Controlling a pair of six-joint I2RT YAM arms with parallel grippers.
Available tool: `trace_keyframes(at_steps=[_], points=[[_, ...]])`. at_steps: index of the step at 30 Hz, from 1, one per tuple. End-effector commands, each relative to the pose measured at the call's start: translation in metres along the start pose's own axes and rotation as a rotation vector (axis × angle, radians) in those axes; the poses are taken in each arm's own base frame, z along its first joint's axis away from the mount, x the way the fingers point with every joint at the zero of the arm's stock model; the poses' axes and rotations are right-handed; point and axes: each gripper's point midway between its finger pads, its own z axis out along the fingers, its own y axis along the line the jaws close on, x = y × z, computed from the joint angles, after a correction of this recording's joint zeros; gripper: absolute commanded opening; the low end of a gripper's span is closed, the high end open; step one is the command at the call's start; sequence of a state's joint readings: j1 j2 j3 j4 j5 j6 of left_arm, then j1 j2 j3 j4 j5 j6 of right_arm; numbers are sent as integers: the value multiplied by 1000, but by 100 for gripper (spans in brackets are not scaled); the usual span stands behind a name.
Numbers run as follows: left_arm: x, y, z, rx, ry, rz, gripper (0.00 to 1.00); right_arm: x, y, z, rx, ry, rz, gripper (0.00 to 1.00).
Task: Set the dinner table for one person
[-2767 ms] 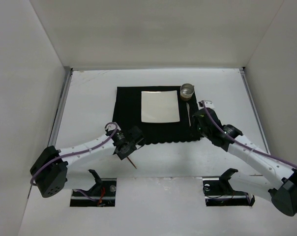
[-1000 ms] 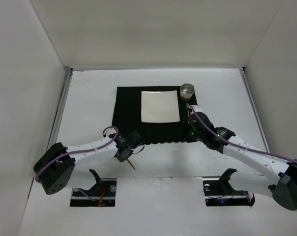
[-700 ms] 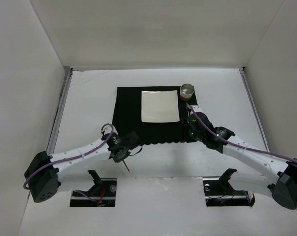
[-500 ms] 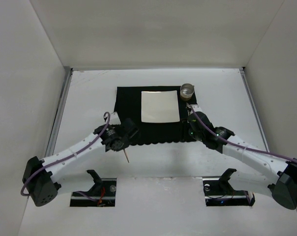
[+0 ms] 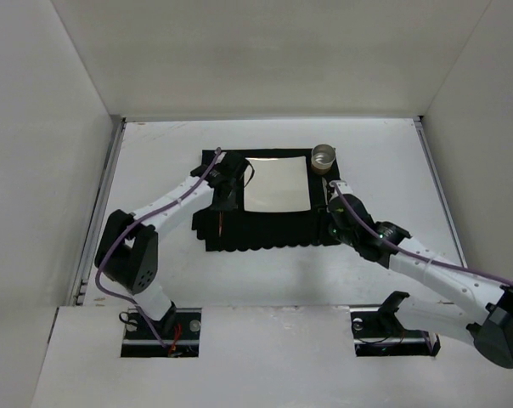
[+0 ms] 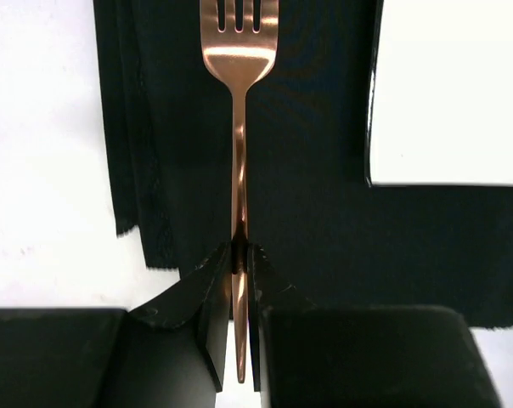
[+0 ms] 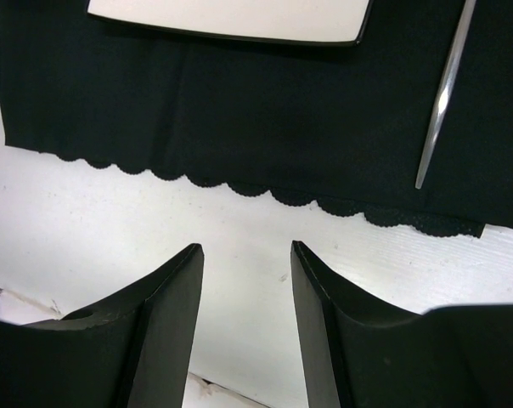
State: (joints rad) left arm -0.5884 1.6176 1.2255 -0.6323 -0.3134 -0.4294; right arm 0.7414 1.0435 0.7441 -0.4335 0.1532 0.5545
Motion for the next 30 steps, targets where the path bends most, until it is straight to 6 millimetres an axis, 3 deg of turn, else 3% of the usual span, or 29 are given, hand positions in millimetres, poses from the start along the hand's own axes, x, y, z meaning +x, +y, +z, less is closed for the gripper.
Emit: trace_keyframes(at_steps=[1, 7, 12, 17, 30], points=[[-13, -2, 2, 41, -1, 76, 6, -10, 7, -6, -28, -53, 14, 52], [5, -2, 29, 17, 69, 42, 6, -9, 0, -9, -19, -61, 23, 54], [5, -6, 43, 21, 81, 28, 6, -5, -3, -7, -10, -49, 24, 54], [6, -11, 51, 23, 95, 17, 6, -3, -4, -5, -4, -45, 26, 55], [33, -9, 59, -12, 160, -48, 5, -1, -7, -1, 9, -31, 20, 55]])
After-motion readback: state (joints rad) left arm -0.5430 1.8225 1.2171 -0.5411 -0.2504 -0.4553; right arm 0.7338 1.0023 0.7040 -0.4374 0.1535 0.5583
